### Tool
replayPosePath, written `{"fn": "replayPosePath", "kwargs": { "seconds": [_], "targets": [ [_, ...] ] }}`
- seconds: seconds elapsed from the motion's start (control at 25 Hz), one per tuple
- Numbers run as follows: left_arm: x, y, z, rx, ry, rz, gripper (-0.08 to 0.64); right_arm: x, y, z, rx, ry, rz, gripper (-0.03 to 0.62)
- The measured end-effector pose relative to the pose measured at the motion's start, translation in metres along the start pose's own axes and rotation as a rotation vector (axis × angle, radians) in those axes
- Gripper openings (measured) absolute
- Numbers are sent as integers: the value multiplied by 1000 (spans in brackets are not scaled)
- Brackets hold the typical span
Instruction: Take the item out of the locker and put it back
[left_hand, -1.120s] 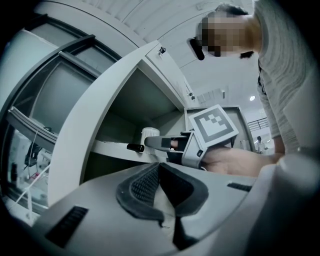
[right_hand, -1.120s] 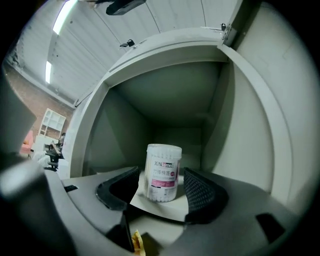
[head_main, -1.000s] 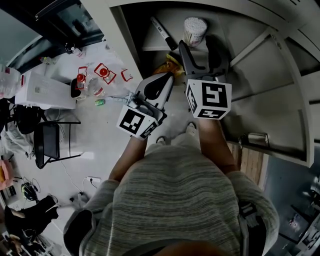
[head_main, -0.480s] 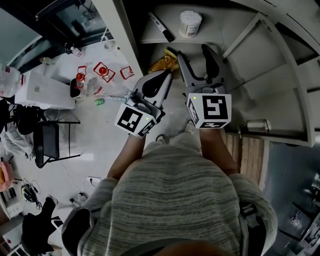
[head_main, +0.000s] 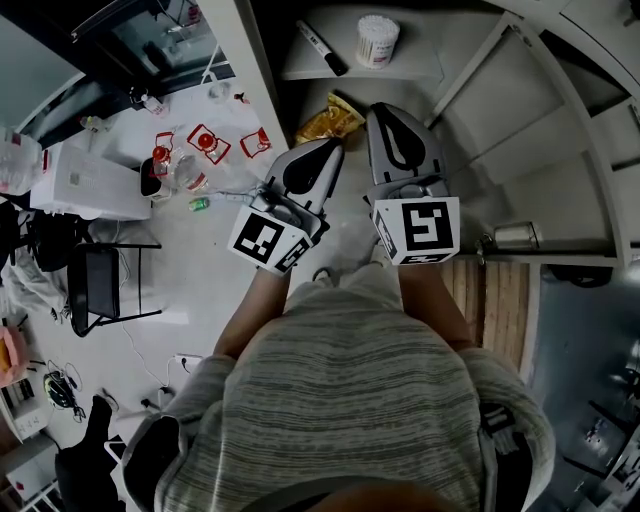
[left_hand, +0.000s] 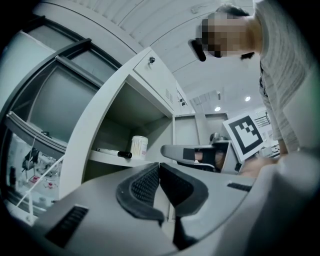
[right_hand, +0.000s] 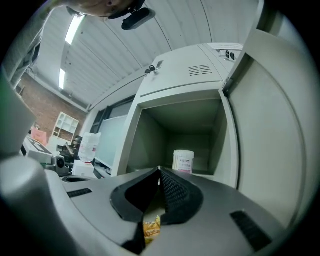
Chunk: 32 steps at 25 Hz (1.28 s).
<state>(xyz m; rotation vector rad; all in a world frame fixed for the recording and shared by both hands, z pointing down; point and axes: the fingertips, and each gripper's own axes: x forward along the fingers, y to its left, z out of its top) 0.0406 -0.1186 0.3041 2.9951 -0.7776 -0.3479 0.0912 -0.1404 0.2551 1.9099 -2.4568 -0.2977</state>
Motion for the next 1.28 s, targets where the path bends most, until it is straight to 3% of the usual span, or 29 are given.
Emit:
{"fn": "replayPosePath", "kwargs": {
  "seconds": [1.28],
  "targets": [
    [-8, -2, 5, 2, -4, -13, 8, 1, 12, 1, -9, 30, 16, 25]
  ]
}}
